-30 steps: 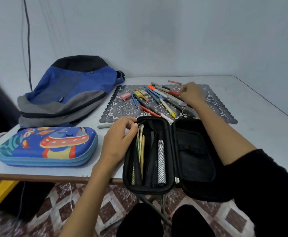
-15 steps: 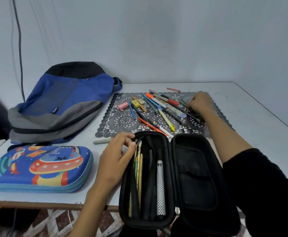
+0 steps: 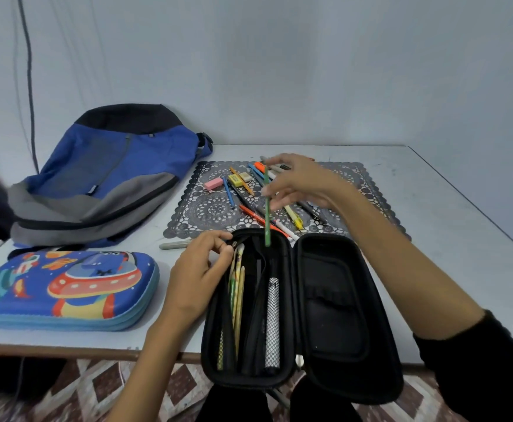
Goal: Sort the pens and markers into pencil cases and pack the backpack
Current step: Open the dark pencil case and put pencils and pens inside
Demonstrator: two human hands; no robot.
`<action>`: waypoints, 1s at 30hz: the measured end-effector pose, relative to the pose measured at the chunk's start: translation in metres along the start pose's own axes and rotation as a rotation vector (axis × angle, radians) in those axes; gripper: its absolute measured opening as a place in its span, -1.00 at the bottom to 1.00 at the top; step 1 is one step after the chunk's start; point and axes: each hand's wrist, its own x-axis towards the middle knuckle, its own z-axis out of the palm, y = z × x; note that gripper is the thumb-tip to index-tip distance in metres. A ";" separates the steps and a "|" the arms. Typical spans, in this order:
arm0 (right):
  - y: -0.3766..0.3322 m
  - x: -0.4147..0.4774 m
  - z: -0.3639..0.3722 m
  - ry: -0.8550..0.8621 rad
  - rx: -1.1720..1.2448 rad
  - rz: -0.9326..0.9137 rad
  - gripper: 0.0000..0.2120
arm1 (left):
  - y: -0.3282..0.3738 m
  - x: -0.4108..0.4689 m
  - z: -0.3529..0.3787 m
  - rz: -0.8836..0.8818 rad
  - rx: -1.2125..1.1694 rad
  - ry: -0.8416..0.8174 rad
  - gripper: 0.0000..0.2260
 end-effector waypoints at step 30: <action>0.037 0.066 -0.040 0.425 -1.020 0.007 -0.89 | 0.008 -0.009 -0.003 -0.032 -0.012 -0.002 -0.78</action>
